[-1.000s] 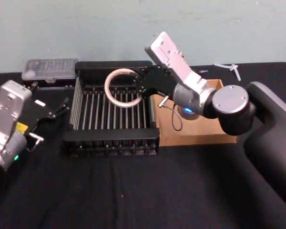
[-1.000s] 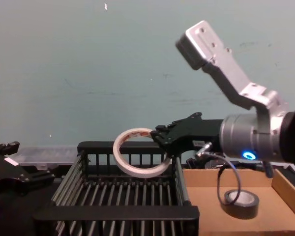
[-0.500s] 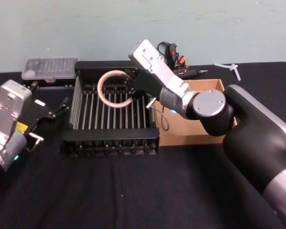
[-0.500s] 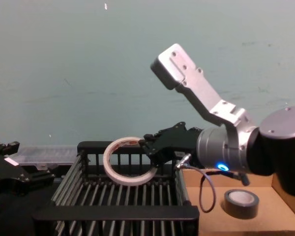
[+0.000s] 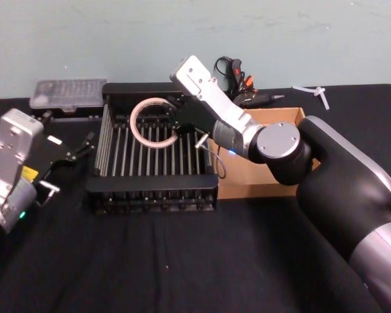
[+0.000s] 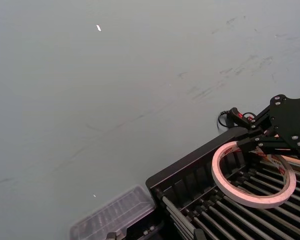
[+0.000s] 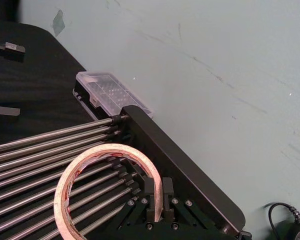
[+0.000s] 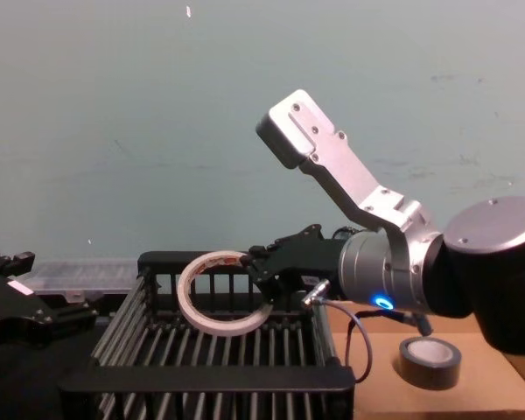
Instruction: Pick up the white tape and place it into the black box , Pick up the silver tape and place it into the brown box.
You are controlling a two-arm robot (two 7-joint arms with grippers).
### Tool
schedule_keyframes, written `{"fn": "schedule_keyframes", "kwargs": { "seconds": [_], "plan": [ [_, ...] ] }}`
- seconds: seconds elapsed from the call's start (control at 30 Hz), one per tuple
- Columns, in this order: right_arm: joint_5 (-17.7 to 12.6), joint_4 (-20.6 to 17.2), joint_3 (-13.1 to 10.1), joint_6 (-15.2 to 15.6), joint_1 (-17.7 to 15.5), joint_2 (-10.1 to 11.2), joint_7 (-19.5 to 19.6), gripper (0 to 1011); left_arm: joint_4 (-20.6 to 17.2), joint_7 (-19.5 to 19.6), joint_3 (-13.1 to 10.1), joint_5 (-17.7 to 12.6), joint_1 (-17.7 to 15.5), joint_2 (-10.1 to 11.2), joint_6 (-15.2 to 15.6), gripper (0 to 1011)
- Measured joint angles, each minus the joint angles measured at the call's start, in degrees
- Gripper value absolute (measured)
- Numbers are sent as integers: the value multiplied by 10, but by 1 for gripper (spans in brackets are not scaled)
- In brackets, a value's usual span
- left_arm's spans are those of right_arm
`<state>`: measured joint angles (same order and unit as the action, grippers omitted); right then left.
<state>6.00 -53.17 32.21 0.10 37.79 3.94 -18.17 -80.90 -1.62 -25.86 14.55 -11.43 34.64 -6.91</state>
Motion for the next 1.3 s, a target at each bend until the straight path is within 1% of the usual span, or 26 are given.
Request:
{"fn": "schedule_keyframes", "kwargs": {
  "seconds": [0.27,0.37,0.43,0.5,0.53,0.6,0.67,0.7,0.83,0.93,1.0,1.03,1.07,1.1,1.13,1.17,1.27,1.3],
  "plan": [
    [0,-2,1,0,0,1,0,97,0,0,0,0,0,0,0,1001],
    [0,-3,1,0,-1,2,-1,152,0,0,0,0,0,0,0,1001],
    [-1,-3,1,0,-1,2,-1,223,0,0,0,0,0,0,0,1001],
    [-1,-3,1,0,-1,2,-1,256,0,0,0,0,0,0,0,1001],
    [-1,-3,1,0,-1,2,-1,316,0,0,0,0,0,0,0,1001],
    [-1,-4,1,0,-1,2,-1,393,0,0,0,0,0,0,0,1001],
    [-2,-4,1,0,-1,2,-1,453,0,0,0,0,0,0,0,1001],
    [-2,-4,1,0,-1,2,-1,453,0,0,0,0,0,0,0,1001],
    [-2,-4,1,0,-1,2,-1,600,0,0,0,0,0,0,0,1001],
    [-2,-4,1,1,-1,3,-1,679,0,0,0,0,0,0,0,1001],
    [-2,-5,1,1,-1,3,-1,756,0,0,0,0,0,0,0,1001],
    [-2,-5,1,1,-1,3,-1,765,0,0,0,0,0,0,0,1001],
    [-2,-5,1,1,-1,3,-1,810,0,0,0,0,0,0,0,1001],
    [-2,-5,1,1,-1,3,-1,828,0,0,0,0,0,0,0,1001],
    [-2,-5,1,1,-1,3,-1,882,0,0,0,0,0,0,0,1002],
    [-3,-5,1,1,-1,3,-1,882,0,0,0,0,0,0,0,1001],
    [-3,-5,-1,1,-3,3,-3,978,0,0,0,0,0,0,0,1002],
    [-3,-8,-4,1,-5,3,-6,991,0,0,0,0,0,0,0,1001]
  ]
}}
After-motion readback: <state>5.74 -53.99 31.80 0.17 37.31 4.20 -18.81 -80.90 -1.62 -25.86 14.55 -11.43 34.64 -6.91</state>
